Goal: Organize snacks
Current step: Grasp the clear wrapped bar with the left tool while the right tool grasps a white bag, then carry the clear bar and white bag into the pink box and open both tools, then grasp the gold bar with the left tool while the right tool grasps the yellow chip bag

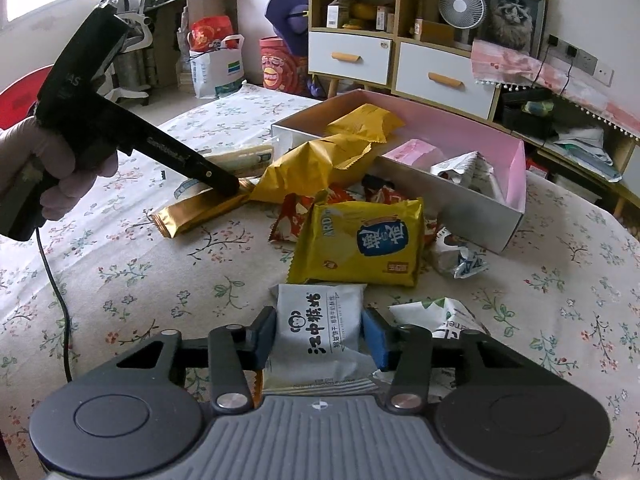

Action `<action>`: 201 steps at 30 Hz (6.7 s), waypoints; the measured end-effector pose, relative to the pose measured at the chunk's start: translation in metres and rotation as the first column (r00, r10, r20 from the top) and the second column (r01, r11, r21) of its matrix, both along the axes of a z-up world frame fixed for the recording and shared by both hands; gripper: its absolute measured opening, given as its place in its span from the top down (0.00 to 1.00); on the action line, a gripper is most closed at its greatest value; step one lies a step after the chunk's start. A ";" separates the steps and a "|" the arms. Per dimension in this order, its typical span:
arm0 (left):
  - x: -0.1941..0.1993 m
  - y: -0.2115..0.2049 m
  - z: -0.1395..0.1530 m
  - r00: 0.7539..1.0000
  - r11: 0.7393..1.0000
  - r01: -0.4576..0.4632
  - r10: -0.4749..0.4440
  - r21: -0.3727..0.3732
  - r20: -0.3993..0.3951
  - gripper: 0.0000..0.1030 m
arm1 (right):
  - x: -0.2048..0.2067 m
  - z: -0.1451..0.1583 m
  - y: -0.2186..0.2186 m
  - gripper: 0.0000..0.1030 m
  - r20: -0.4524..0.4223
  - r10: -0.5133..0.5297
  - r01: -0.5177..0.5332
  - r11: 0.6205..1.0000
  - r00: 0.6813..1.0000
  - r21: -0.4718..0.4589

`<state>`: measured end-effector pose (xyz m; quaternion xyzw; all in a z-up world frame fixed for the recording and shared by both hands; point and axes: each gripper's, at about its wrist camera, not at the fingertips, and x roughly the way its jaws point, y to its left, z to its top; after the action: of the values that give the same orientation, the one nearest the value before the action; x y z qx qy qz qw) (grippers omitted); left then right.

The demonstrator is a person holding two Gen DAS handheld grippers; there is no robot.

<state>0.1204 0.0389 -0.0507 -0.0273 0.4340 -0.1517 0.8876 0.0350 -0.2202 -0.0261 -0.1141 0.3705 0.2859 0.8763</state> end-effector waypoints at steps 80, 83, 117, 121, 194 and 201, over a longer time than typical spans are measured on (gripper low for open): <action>0.164 -0.097 0.009 0.997 0.998 -0.061 0.062 -0.024 0.034 0.84 | 0.181 0.010 -0.041 0.84 -0.031 -0.430 0.422 0.866 0.902 0.268; 0.165 -0.099 0.009 0.998 0.999 -0.051 0.051 -0.012 0.048 0.81 | 0.183 0.009 -0.043 0.83 -0.036 -0.433 0.425 0.861 0.901 0.278; 0.048 -0.057 0.072 0.993 0.999 0.002 -0.008 0.054 0.115 0.16 | 0.100 0.072 -0.030 0.35 0.016 -0.402 0.392 0.900 0.915 0.191; 0.029 -0.051 0.076 0.994 0.998 -0.001 -0.006 0.066 0.113 0.12 | 0.084 0.076 -0.025 0.32 0.015 -0.391 0.382 0.907 0.920 0.178; -0.020 -0.022 0.001 0.999 0.980 0.003 0.007 0.197 -0.050 0.74 | 0.046 -0.003 0.021 0.76 -0.139 -0.319 0.303 0.945 0.938 -0.123; -0.019 -0.018 0.004 0.997 0.982 -0.025 0.038 0.188 -0.067 0.74 | 0.055 0.003 0.014 0.76 -0.129 -0.366 0.350 0.927 0.922 -0.131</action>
<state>0.1016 0.0207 -0.0469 0.0442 0.4766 -0.0951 0.8729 0.0898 -0.2058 -0.0226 -0.0685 0.4651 0.1086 0.8759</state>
